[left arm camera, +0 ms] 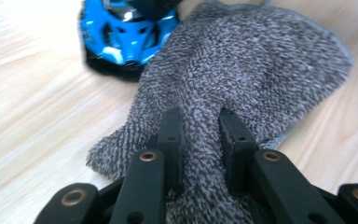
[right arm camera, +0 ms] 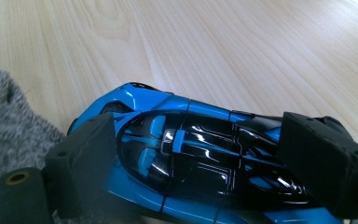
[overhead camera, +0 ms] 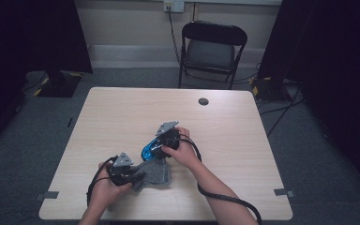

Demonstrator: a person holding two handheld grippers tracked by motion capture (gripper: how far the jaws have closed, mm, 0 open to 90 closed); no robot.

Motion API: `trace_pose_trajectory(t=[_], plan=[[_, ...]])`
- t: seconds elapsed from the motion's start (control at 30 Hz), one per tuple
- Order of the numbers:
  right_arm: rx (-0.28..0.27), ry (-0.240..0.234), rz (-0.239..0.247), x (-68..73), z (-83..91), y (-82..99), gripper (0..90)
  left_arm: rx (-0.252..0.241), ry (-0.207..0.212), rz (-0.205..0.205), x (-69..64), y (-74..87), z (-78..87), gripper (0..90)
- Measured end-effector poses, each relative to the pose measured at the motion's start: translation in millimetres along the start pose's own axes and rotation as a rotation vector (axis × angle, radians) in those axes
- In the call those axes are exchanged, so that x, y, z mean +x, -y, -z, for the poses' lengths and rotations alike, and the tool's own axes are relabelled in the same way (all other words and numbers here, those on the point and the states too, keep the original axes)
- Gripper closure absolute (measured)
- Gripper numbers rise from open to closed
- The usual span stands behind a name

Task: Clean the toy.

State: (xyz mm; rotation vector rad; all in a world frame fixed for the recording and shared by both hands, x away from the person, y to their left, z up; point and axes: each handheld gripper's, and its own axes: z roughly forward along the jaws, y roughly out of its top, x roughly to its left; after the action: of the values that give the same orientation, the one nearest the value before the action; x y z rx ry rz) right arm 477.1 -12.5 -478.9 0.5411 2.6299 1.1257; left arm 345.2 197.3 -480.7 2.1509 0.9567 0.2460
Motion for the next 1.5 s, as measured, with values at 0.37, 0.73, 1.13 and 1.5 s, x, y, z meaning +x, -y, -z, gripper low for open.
trace_pose_trajectory(t=[0.37, 0.73, 1.13, 1.5], plan=[[-0.006, 0.005, -0.006, 2.5, -0.2, 0.4, 11.3, 0.000, -0.103, 0.062, 29.2, 5.1, 12.9, 73.5], [-0.004, 0.006, -0.008, 4.1, -0.4, -0.1, 11.3, -0.012, -0.177, 0.094, 49.4, 6.0, 16.6, 73.5], [-0.004, 0.004, -0.009, 4.3, -0.5, -0.2, 11.3, -0.051, -0.272, 0.142, 58.8, 11.5, 30.5, 73.0], [-0.003, -0.001, -0.003, 3.5, -0.4, -0.4, 11.3, -0.120, -0.165, 0.154, 45.9, 17.1, 53.4, 72.9]])
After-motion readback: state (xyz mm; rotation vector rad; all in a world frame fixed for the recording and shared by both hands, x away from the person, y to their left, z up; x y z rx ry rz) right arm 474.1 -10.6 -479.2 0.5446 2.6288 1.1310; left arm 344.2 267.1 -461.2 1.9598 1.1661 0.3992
